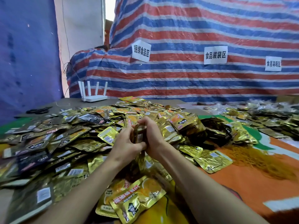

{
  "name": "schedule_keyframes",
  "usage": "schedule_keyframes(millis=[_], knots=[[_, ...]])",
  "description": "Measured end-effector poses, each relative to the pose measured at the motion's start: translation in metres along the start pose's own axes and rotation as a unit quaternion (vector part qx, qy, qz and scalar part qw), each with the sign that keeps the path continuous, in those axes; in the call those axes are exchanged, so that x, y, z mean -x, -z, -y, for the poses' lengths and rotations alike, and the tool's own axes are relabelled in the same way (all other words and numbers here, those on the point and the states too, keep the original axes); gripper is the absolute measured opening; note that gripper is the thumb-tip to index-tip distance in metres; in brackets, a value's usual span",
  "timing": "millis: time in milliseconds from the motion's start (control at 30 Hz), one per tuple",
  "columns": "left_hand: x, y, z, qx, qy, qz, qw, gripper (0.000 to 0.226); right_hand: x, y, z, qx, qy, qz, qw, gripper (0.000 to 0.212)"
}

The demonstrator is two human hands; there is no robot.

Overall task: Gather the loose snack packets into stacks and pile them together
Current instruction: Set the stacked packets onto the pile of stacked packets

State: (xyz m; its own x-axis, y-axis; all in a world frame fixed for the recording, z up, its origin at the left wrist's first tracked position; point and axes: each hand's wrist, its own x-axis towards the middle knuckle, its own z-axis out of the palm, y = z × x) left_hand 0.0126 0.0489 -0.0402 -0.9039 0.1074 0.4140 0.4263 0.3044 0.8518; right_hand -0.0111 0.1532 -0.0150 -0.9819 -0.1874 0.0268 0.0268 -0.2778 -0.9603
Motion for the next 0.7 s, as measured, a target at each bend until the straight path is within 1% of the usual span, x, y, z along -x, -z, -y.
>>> schedule_keyframes(millis=[67, 100, 200, 233, 300, 367, 433, 467, 500, 567, 633, 667, 700], knots=[[0.000, 0.000, 0.001, -0.004, 0.006, 0.036, 0.999, 0.031, 0.003, 0.003, 0.001, 0.000, -0.009, 0.010, 1.000, 0.022], [0.001, -0.001, 0.001, 0.002, 0.001, 0.040, 0.999, 0.025, 0.005, 0.005, 0.001, 0.021, 0.000, 0.005, 1.000, 0.025], [0.002, -0.002, -0.002, 0.047, -0.007, 0.013, 0.999, 0.020, 0.014, 0.018, 0.004, 0.148, 0.076, -0.033, 0.986, 0.038], [0.002, -0.002, -0.002, 0.077, 0.005, -0.005, 0.997, 0.019, 0.020, 0.027, 0.007, 0.193, 0.107, -0.045, 0.974, 0.037], [0.001, 0.003, -0.001, 0.149, 0.056, -0.038, 0.987, 0.014, 0.033, 0.052, 0.019, 0.282, 0.160, -0.076, 0.943, 0.023], [-0.001, 0.008, 0.001, 0.193, 0.092, -0.056, 0.975, 0.007, 0.048, 0.083, 0.037, 0.366, 0.181, -0.095, 0.908, 0.011], [-0.002, 0.009, 0.004, 0.166, 0.092, -0.069, 0.979, 0.004, 0.063, 0.117, 0.055, 0.460, 0.174, -0.120, 0.862, 0.009], [-0.002, 0.009, 0.006, 0.149, 0.091, -0.069, 0.982, 0.006, 0.071, 0.135, 0.064, 0.511, 0.157, -0.140, 0.833, 0.009], [-0.002, 0.008, 0.007, 0.141, 0.091, -0.062, 0.984, 0.015, 0.078, 0.154, 0.072, 0.559, 0.130, -0.157, 0.803, 0.010], [-0.001, 0.006, 0.006, 0.146, 0.103, -0.032, 0.983, 0.031, 0.090, 0.187, 0.086, 0.636, 0.050, -0.182, 0.748, 0.011], [0.000, 0.006, 0.005, 0.152, 0.117, -0.012, 0.981, 0.034, 0.099, 0.215, 0.090, 0.700, -0.033, -0.190, 0.688, 0.011], [-0.001, 0.006, 0.006, 0.155, 0.118, -0.007, 0.981, 0.035, 0.103, 0.225, 0.088, 0.726, -0.062, -0.182, 0.661, 0.010], [-0.001, 0.006, 0.006, 0.156, 0.118, -0.005, 0.981, 0.037, 0.106, 0.232, 0.085, 0.743, -0.082, -0.168, 0.642, 0.008]])
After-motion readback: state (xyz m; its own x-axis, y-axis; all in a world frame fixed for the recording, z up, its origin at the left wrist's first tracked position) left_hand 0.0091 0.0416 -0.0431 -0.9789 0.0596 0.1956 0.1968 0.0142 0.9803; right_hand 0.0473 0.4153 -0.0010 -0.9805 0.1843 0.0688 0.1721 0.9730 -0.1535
